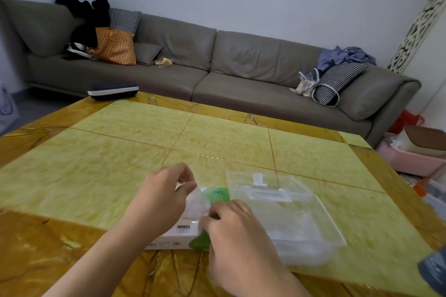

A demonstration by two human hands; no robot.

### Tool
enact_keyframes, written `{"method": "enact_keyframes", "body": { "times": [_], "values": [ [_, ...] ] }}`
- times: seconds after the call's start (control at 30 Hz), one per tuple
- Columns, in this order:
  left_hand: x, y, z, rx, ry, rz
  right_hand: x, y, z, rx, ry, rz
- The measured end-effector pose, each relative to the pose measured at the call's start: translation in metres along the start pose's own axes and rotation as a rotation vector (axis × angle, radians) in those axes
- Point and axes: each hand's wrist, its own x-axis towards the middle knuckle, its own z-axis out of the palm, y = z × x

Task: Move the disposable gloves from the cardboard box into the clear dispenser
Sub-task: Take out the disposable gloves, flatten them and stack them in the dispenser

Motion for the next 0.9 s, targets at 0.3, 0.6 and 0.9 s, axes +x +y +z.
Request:
{"method": "enact_keyframes", "body": {
  "times": [0.3,0.6,0.9],
  "values": [
    [-0.002,0.026,-0.039,-0.618,0.303,-0.053,0.002,0.002,0.004,0.023,-0.038,0.011],
    [-0.013,0.039,-0.037,-1.028,0.069,-0.128,0.009,0.025,-0.021,1.244,0.339,0.260],
    [-0.025,0.052,-0.013,-0.671,-0.072,0.074,-0.003,0.052,-0.051,1.625,0.034,0.388]
  ]
}}
